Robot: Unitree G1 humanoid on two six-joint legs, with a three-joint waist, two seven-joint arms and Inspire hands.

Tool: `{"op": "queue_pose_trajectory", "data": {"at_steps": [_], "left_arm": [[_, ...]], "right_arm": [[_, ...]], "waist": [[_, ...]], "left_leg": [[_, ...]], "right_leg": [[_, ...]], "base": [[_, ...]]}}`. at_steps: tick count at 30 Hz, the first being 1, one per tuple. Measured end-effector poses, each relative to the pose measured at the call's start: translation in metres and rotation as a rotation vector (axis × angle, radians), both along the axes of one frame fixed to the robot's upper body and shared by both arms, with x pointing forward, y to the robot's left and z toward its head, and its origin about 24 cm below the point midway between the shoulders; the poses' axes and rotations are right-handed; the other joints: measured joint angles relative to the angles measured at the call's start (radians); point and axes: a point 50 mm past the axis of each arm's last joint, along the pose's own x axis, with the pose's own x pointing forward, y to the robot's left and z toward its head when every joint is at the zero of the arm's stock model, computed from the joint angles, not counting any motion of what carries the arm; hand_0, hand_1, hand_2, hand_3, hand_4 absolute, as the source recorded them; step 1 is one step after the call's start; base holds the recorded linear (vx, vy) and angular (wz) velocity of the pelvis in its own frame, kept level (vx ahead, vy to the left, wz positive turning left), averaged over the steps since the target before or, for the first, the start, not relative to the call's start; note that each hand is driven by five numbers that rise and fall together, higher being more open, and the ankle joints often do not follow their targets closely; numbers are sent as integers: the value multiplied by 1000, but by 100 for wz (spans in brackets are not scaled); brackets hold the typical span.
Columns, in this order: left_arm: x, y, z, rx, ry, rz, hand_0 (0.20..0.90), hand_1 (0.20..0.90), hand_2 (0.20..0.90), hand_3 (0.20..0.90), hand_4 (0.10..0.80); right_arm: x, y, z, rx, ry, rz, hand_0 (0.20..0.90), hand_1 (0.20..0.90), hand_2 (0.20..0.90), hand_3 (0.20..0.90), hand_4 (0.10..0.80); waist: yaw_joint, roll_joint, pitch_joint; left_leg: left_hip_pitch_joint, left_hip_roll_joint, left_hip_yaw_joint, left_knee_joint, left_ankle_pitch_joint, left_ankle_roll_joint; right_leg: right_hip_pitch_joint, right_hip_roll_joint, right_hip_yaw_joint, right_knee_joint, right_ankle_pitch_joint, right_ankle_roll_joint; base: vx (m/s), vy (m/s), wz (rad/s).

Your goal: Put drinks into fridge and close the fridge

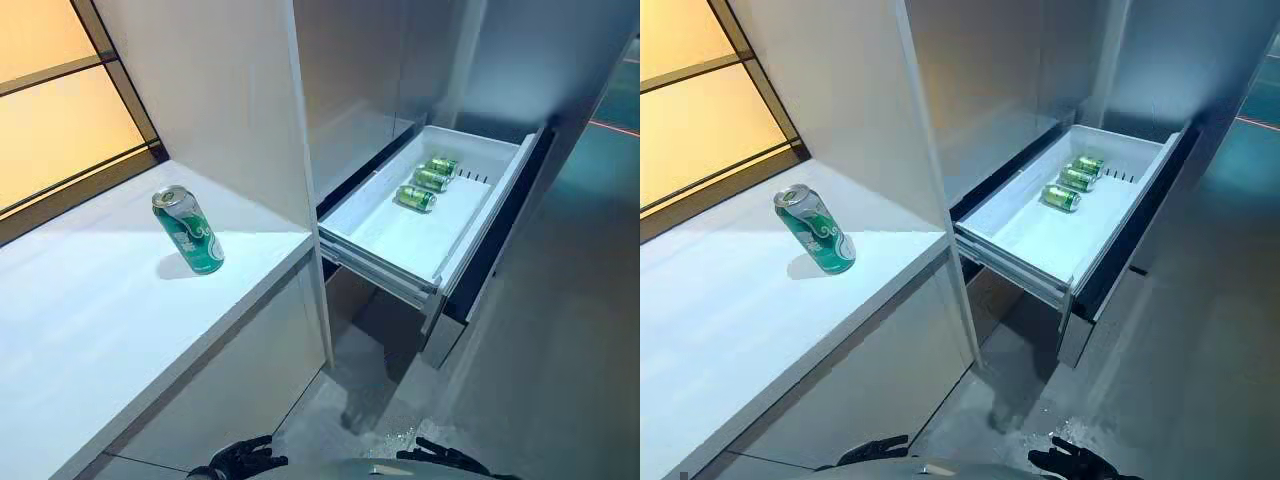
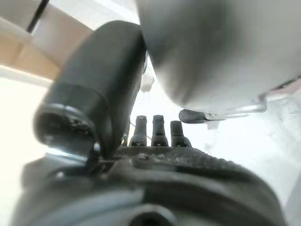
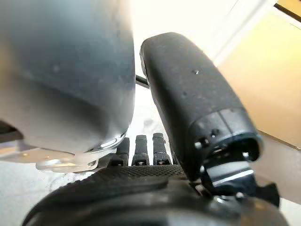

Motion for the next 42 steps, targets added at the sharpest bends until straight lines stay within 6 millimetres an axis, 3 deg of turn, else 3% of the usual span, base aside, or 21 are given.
{"op": "queue_pose_trajectory", "data": {"at_steps": [12, 14, 18, 21, 25, 29, 30, 32, 33, 34, 36, 42], "left_arm": [[2, -2, 3, -70, -70, 26, 900, 900, 900, 900, 800], [11, -6, 7, -179, -114, -12, 900, 900, 900, 900, 800], [48, -27, 31, -464, -248, -184, 900, 900, 900, 900, 800], [80, -44, 60, -680, -330, -355, 900, 900, 900, 900, 800], [110, -50, 103, -928, -395, -498, 900, 900, 900, 900, 800], [135, -80, 183, -1291, -601, -618, 900, 900, 900, 900, 800], [138, -86, 196, -1338, -642, -635, 900, 900, 900, 900, 800], [146, -101, 242, -1443, -817, -658, 900, 900, 900, 900, 800], [149, -103, 253, -1456, -862, -658, 900, 900, 900, 900, 800], [155, -105, 277, -1439, -1000, -637, 900, 900, 900, 900, 800], [164, -98, 302, -1349, -1219, -568, 900, 900, 900, 900, 800], [177, -15, 365, -823, -1906, -168, 900, 900, 900, 900, 800]], "right_arm": [[1, 0, 0, -4, 1, 0, 900, 900, 900, 900, 800], [3, 0, 0, -4, 2, 2, 900, 900, 900, 900, 800], [15, -4, 4, -8, -18, 21, 900, 900, 900, 900, 800], [20, -9, 7, -21, -17, 39, 900, 900, 900, 900, 800], [20, -13, 8, -30, -13, 38, 900, 900, 900, 900, 800], [13, -13, 6, -36, -9, 35, 900, 900, 900, 900, 800], [14, -13, 6, -37, -13, 36, 900, 900, 900, 900, 800], [12, -13, 6, -38, -15, 37, 900, 900, 900, 900, 800], [12, -13, 6, -39, -19, 38, 900, 900, 900, 900, 800], [9, -12, 5, -41, -18, 43, 900, 900, 900, 900, 800], [4, -12, 4, -46, -11, 49, 900, 900, 900, 900, 800], [-10, -12, 2, -63, 6, 38, 900, 900, 900, 900, 800]], "waist": [[1, -6, 6], [1, -5, 11], [1, 7, 32], [-1, 16, 45], [-2, 23, 50], [4, 23, 50], [4, 23, 50], [2, 24, 50], [1, 24, 50], [0, 25, 49], [-1, 27, 43], [5, 36, 20]], "left_leg": [[-1, 0, 0, 0, 0, 0], [-3, 0, 0, 0, 0, 0], [-13, 0, 4, 0, 0, 0], [-19, -1, 1, 0, 4, 1], [-19, 0, 0, 0, 4, 1], [-14, -1, -8, 0, 4, 1], [-13, -1, -8, 0, 4, 1], [-12, -2, -11, -1, 4, 1], [-10, -1, -11, -1, 4, 1], [-1, -1, -13, -1, 4, 1], [6, 0, -14, -5, 2, -2], [5, 3, -25, -4, 1, -4]], "right_leg": [[1, 0, 0, -5, 1, 2], [-1, 0, 0, -4, -1, 5], [-18, -2, 4, 6, -2, 7], [-23, -1, 3, 10, 2, 2], [-23, 0, 2, 8, 2, 2], [-19, 0, -1, 5, 2, 2], [-17, 0, 0, 4, 3, 3], [-14, 1, 1, 2, 4, 5], [-12, 1, 1, 0, 4, 5], [4, 3, 1, -11, 6, 5], [16, 6, 0, -21, 7, 4], [38, 12, -6, -71, 31, -1]], "base": [[-7, 2, 0], [-60, 26, 0], [-45, 27, -3], [0, 0, 0], [0, 0, 0], [7, -8, 3], [0, 0, 0], [17, -9, -1], [48, -17, 0], [44, -16, 1], [40, -13, 0], [40, -4, 3]]}}
